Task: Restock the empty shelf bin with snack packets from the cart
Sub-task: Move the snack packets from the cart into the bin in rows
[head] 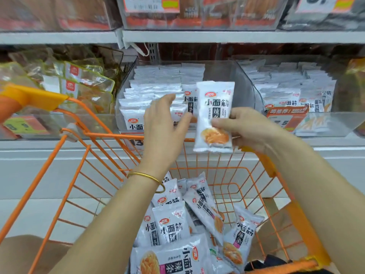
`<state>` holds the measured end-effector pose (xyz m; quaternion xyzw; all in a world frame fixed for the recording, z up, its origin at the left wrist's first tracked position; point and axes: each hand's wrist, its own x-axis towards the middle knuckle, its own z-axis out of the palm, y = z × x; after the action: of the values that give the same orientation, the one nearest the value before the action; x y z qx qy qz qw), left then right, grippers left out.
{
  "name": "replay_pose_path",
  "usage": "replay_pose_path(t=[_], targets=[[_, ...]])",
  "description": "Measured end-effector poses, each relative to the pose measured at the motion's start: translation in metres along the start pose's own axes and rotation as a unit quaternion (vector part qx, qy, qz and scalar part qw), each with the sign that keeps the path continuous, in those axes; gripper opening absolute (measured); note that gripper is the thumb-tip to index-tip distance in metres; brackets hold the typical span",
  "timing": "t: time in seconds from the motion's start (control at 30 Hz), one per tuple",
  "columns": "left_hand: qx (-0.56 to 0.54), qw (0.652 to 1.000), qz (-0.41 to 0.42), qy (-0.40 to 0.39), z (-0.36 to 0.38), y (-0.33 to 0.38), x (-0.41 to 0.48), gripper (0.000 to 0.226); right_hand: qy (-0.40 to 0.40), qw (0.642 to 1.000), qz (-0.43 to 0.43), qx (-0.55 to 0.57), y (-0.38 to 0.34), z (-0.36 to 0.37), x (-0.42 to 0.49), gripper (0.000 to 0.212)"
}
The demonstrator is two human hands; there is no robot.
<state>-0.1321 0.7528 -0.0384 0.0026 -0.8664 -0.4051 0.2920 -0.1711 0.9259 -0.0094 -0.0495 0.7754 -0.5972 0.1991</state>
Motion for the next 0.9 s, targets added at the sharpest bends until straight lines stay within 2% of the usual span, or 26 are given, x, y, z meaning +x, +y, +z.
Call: replay_pose_path(t=[0.03, 0.1, 0.23, 0.33, 0.43, 0.47, 0.5, 0.6, 0.7, 0.83, 0.9], targets=[[0.088, 0.995, 0.053, 0.011, 0.0, -0.008, 0.0, 0.046, 0.037, 0.999, -0.007, 0.006, -0.004, -0.005, 0.012, 0.013], [0.209, 0.971, 0.112, -0.014, 0.002, -0.021, -0.001, 0.048, 0.073, 0.997, -0.013, 0.001, -0.012, -0.01, 0.038, 0.01], [0.314, 0.933, 0.161, -0.065, 0.008, -0.035, -0.004, 0.055, 0.091, 0.996, -0.012, -0.019, -0.015, 0.006, 0.08, 0.018], [0.322, 0.93, 0.169, -0.059, 0.01, -0.042, -0.002, 0.056, 0.124, 0.992, 0.019, -0.01, -0.01, 0.018, 0.101, 0.034], [0.322, 0.929, 0.174, -0.047, 0.012, -0.044, -0.003, 0.058, 0.133, 0.979, 0.105, -0.111, -0.001, 0.02, 0.112, 0.021], [0.321, 0.93, 0.176, -0.045, 0.013, -0.044, -0.003, 0.059, 0.136, 0.975, 0.116, -0.134, 0.003, 0.019, 0.117, 0.026], [0.319, 0.93, 0.179, -0.043, 0.013, -0.044, -0.003, 0.058, 0.139, 0.972, 0.118, -0.144, 0.005, 0.021, 0.121, 0.028], [0.319, 0.929, 0.181, -0.039, 0.013, -0.045, -0.003, 0.058, 0.176, 0.963, 0.086, -0.182, 0.008, 0.027, 0.133, 0.017], [0.321, 0.929, 0.18, -0.036, 0.014, -0.046, -0.002, 0.06, 0.203, 0.948, 0.047, -0.24, 0.005, 0.033, 0.139, 0.024], [0.321, 0.929, 0.181, -0.034, 0.014, -0.046, -0.001, 0.056, 0.156, 0.96, 0.053, -0.227, 0.001, 0.037, 0.136, 0.043], [0.321, 0.929, 0.181, -0.033, 0.014, -0.047, -0.002, 0.057, 0.143, 0.963, 0.062, -0.218, 0.001, 0.037, 0.132, 0.042]])
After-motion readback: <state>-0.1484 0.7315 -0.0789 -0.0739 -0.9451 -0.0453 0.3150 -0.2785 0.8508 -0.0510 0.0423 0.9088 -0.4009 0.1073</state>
